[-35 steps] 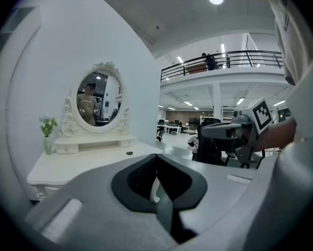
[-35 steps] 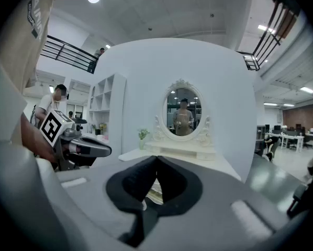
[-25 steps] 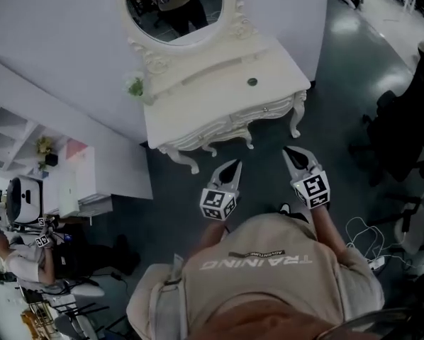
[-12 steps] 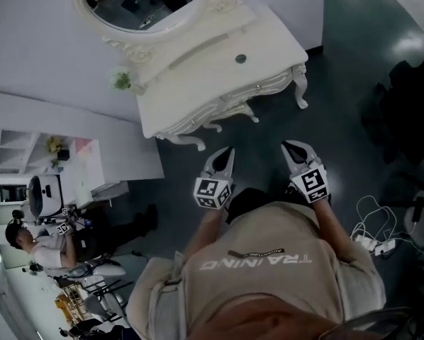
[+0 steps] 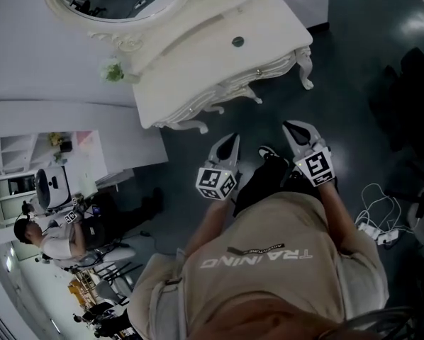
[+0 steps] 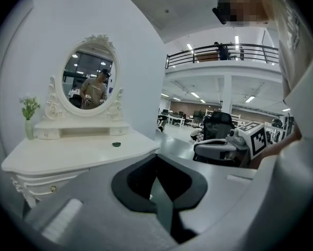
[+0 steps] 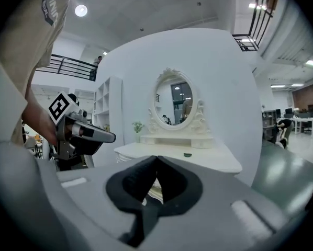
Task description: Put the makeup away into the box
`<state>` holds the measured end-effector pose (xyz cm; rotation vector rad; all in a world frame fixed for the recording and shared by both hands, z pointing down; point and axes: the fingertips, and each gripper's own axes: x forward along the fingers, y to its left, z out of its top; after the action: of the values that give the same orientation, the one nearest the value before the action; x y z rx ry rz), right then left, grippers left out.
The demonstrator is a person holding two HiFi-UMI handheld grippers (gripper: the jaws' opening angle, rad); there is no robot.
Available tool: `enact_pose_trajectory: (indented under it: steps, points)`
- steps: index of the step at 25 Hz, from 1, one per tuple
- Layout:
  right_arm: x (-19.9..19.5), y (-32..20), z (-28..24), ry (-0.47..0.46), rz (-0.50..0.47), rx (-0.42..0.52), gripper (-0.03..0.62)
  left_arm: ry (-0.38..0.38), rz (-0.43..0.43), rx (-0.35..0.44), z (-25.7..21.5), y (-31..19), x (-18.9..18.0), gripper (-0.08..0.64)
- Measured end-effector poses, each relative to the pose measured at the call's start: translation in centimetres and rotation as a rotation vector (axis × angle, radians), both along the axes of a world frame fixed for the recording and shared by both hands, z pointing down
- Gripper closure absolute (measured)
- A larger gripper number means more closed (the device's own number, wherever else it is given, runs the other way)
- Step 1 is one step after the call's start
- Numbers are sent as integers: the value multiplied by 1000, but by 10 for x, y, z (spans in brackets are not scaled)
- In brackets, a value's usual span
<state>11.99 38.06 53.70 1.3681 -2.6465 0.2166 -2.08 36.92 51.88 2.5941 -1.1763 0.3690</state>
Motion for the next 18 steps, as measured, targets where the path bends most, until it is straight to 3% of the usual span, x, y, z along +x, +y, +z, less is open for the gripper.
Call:
enact_pose_trajectory:
  steps: [9,18]
  points:
    - [-29,-30,-22,31,-82,16,591,30,-4,24,2,-50,-9,554]
    - [-55,-95,-40,54,-29,20,591,65,89,35,-9,-116,-19,554]
